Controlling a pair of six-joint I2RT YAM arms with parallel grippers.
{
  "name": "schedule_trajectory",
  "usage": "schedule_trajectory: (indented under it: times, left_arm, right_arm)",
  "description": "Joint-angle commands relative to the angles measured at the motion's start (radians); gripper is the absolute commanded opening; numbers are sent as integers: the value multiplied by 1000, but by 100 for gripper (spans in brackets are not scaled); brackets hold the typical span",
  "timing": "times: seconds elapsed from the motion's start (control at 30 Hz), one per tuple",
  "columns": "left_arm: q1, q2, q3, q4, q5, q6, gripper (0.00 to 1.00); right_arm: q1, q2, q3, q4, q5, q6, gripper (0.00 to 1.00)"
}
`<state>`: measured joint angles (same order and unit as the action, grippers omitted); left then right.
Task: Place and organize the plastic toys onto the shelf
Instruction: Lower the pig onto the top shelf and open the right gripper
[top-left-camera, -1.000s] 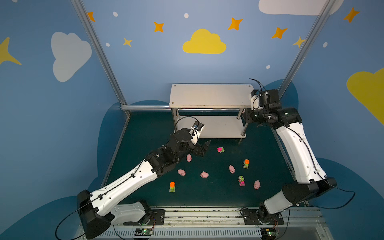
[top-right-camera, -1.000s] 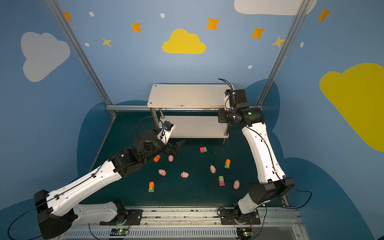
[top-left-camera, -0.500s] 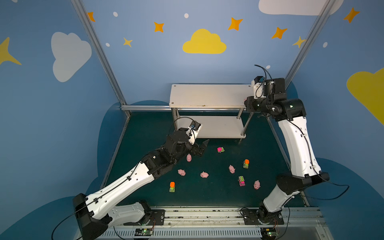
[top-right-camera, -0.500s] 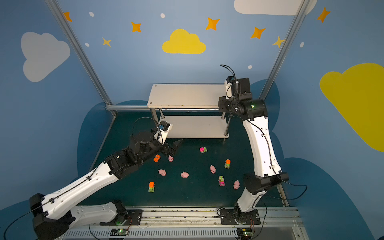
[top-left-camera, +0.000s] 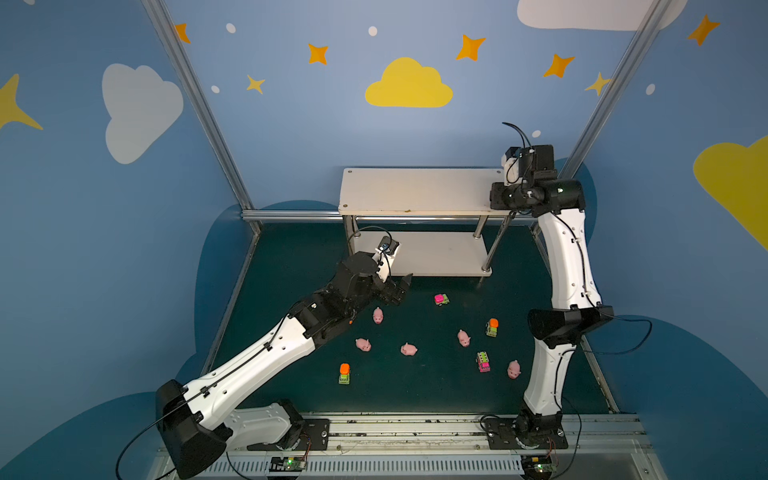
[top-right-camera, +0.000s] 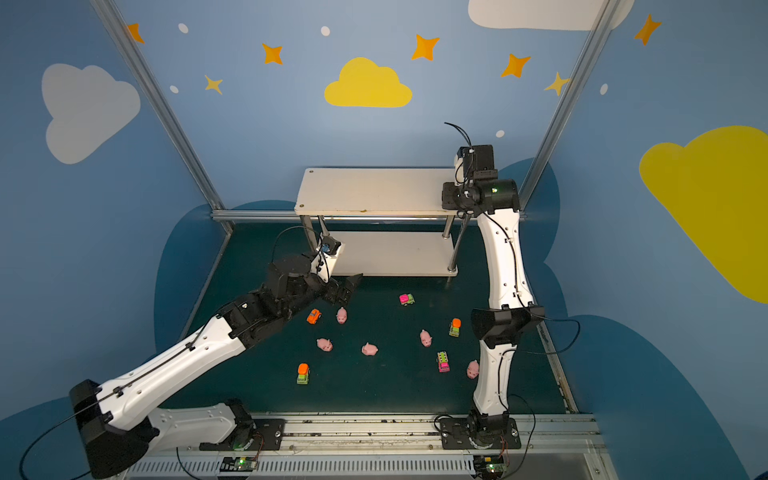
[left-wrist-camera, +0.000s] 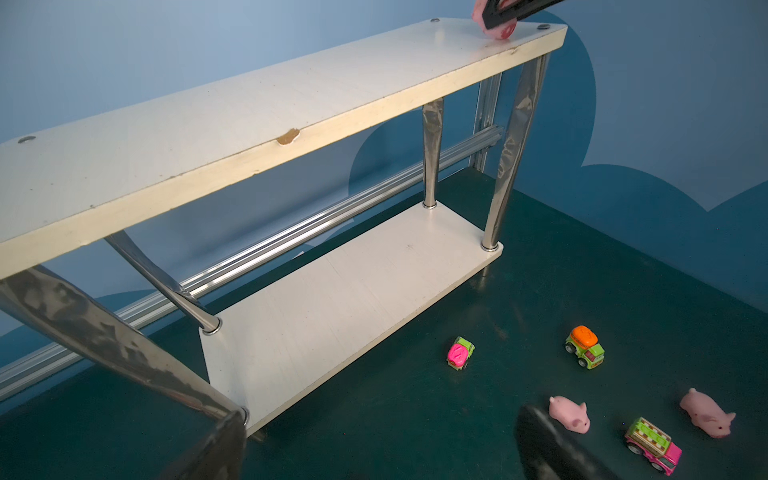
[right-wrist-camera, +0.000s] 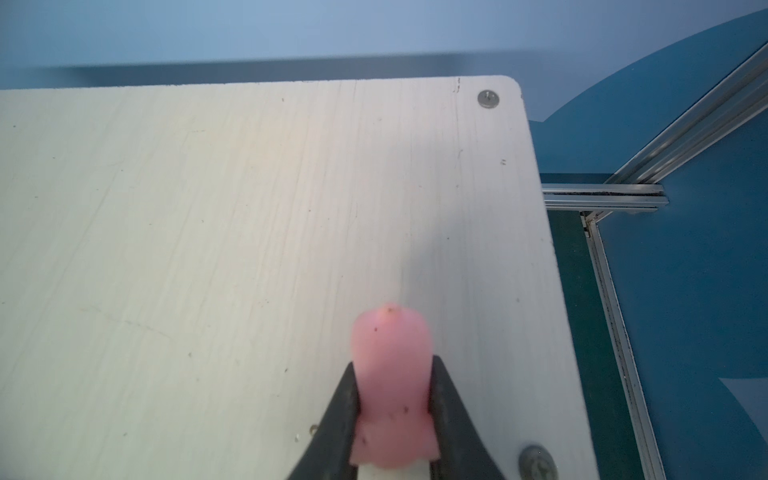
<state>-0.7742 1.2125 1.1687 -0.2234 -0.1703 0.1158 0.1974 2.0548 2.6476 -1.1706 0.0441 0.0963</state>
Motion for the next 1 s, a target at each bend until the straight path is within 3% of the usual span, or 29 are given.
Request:
schedule_trajectory:
  times: [0.0,0.17,0.47,0.67,0.97]
  left_arm:
    - [13,18,22,15,20,-5,100]
    - [26,29,23,16,30,-9,100]
    - [42,36,23,18,45,-19,100]
    - [47,36,28,14,48,-22,100]
    - [48,16,27,9,46,-34,100]
  right_arm:
    - [-8,8,17,-15,-7,-6,29]
    - [-9,20,17,-6,-8,-3,37]
    - [-9,34,17,8,-12,2,42]
    - [-10,26,17,16,-12,4,60]
    - [-7,-50,-11,53,-39,12,71]
